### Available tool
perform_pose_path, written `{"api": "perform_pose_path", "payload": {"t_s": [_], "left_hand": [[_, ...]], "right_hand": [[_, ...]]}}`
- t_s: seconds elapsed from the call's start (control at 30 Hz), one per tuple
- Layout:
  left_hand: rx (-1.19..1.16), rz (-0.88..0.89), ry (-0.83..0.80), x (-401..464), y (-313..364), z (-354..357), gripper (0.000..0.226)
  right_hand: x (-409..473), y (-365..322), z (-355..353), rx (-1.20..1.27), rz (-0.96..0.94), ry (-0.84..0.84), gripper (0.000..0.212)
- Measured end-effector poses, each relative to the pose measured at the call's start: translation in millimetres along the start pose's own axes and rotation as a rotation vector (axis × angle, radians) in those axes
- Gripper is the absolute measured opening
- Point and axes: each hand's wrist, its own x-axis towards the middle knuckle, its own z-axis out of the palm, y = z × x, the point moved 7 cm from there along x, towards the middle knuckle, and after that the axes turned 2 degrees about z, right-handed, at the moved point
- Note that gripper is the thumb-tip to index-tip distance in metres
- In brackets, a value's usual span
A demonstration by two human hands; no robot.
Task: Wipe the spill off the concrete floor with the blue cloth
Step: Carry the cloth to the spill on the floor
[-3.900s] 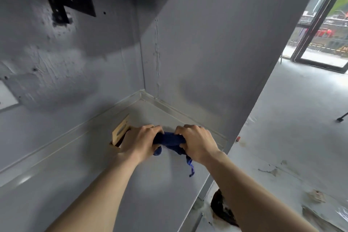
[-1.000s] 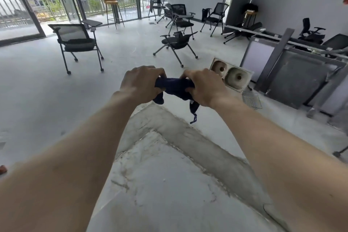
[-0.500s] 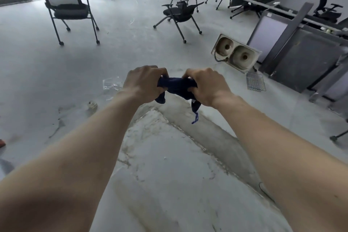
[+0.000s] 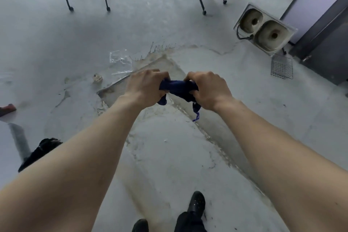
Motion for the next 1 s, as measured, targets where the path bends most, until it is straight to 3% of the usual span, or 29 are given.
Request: {"api": "perform_pose_path", "payload": {"t_s": [0.43,1.0], "left_hand": [[-0.023,-0.206,-0.077,42,7,155,0.035],[-0.089,-0.232,-0.059,92,-80,337,0.039]], "right_hand": [[54,118,112,0.049,-0.092,-0.167,0.029],[130,190,281,0.073,-0.043,-0.099,0.029]]}}
